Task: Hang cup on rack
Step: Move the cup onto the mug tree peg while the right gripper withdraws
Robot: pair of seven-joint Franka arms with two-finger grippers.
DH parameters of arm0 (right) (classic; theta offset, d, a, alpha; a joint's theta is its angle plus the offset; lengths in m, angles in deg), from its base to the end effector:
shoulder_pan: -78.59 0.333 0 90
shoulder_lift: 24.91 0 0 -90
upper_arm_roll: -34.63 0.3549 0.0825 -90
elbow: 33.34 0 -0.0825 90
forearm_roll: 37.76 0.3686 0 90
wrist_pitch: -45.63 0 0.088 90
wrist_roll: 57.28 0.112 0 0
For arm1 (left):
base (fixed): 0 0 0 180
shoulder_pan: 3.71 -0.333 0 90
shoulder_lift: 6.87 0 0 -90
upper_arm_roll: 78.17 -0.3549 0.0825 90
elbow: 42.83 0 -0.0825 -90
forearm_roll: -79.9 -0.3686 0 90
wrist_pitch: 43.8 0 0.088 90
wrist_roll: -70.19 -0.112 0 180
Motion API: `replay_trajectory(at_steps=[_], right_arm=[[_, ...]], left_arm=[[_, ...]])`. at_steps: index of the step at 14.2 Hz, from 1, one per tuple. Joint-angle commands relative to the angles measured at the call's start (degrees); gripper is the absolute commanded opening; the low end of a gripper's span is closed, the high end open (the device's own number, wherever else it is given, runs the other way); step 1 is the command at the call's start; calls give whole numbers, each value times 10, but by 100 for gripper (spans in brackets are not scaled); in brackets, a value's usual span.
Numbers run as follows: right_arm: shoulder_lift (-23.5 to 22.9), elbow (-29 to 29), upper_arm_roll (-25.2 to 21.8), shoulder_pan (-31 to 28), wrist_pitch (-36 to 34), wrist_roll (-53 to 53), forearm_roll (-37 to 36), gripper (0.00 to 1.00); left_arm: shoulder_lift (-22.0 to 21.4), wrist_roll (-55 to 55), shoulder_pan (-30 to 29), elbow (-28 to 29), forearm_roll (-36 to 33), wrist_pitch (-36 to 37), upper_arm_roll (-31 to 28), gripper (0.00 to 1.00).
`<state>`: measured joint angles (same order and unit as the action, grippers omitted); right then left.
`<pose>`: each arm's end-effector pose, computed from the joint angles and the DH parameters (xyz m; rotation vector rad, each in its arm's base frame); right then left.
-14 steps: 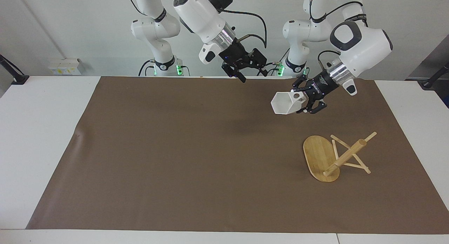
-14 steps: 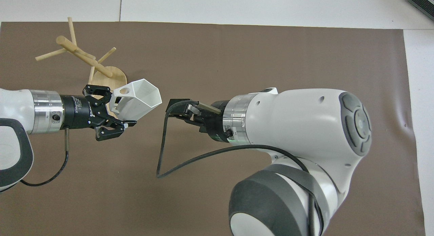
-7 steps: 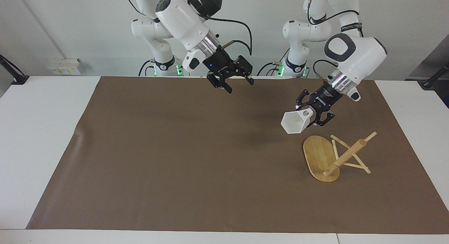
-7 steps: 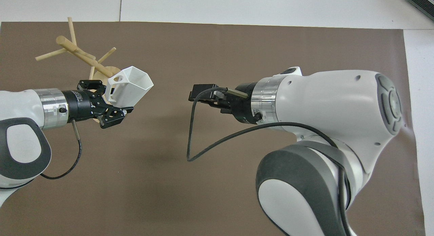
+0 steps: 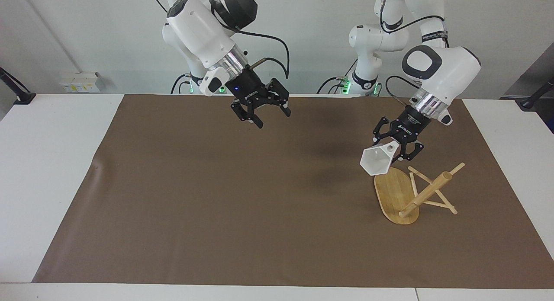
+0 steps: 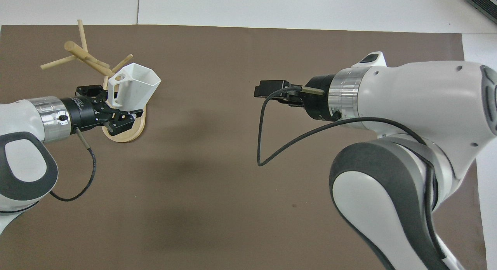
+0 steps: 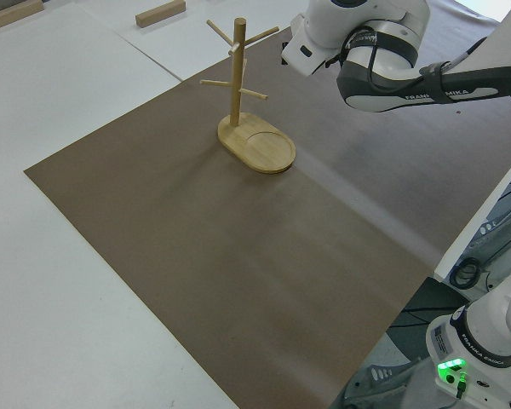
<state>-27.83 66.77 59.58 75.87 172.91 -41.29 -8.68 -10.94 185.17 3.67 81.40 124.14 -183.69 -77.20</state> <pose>0.5551 0.2386 0.6221 -2.5269 0.1522 -0.3077 0.5324 -0.0817 0.5045 0.9434 2.3549 -0.4779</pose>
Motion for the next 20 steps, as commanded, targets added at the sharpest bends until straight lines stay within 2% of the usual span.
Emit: replay_trajectory(at_steps=[1, 10, 13, 20], right_arm=[[1, 5, 7, -26, 3, -43, -26, 100], [5, 1, 4, -113, -64, -306, -97, 100], [12, -7, -22, -119, -96, -370, -137, 100], [21, -39, -91, -119, -213, -439, -159, 100]], left_arm=[[10, 41, 4, 5, -3, -46, 3, 0], [49, 66, 17, -22, -4, -96, 3, 0], [57, 67, 22, -29, -3, -104, 3, 0], [61, 78, 16, -31, -4, -99, 3, 0]])
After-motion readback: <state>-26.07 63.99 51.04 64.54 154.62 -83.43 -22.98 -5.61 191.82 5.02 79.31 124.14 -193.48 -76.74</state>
